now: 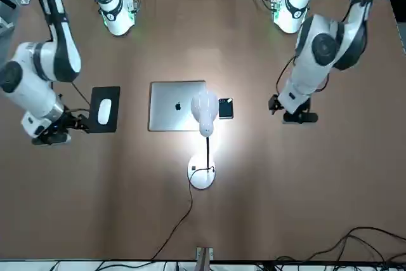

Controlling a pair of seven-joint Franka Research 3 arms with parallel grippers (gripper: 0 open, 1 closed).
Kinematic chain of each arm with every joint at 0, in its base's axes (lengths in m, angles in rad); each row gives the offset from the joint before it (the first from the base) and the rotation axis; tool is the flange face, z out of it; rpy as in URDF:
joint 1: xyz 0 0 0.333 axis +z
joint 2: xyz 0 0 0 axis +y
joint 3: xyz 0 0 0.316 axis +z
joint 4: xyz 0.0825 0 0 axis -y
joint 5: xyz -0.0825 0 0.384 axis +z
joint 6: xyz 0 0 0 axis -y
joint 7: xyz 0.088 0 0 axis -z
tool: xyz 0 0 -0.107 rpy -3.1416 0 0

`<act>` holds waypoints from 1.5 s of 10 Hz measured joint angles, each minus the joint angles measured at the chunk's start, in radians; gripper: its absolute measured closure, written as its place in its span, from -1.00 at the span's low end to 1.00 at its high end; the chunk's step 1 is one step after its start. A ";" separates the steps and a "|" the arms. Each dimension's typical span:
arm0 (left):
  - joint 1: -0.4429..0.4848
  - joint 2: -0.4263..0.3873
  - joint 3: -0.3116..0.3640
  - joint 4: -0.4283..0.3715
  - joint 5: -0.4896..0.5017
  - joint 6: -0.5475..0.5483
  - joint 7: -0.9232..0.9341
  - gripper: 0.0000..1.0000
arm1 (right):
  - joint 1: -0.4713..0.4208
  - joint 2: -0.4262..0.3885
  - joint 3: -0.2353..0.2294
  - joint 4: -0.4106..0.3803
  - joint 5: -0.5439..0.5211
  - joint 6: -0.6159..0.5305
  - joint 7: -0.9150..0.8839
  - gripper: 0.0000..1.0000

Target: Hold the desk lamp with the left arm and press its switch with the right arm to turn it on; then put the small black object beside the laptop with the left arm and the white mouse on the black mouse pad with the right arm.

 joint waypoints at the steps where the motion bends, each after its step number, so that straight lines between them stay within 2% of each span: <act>1: 0.040 -0.026 0.001 0.069 -0.007 -0.106 0.051 -1.00 | 0.000 0.000 -0.001 0.081 0.000 -0.053 0.000 -1.00; 4: 0.092 -0.060 0.025 0.299 -0.023 -0.441 0.113 -1.00 | -0.002 0.000 -0.004 0.273 0.012 -0.222 0.001 -1.00; 7: 0.093 -0.094 0.112 0.389 -0.082 -0.546 0.219 -1.00 | -0.004 -0.002 -0.005 0.468 0.020 -0.435 0.002 -1.00; 10: 0.093 -0.051 0.122 0.514 -0.085 -0.606 0.229 -0.97 | -0.006 0.000 -0.007 0.501 0.021 -0.480 0.003 -1.00; 13: 0.092 -0.063 0.104 0.512 -0.078 -0.636 0.221 -0.96 | -0.007 0.000 -0.010 0.574 0.020 -0.626 0.006 -1.00; 15: 0.093 -0.072 0.099 0.496 -0.071 -0.633 0.220 -0.96 | -0.015 -0.003 -0.012 0.597 0.020 -0.661 0.008 -1.00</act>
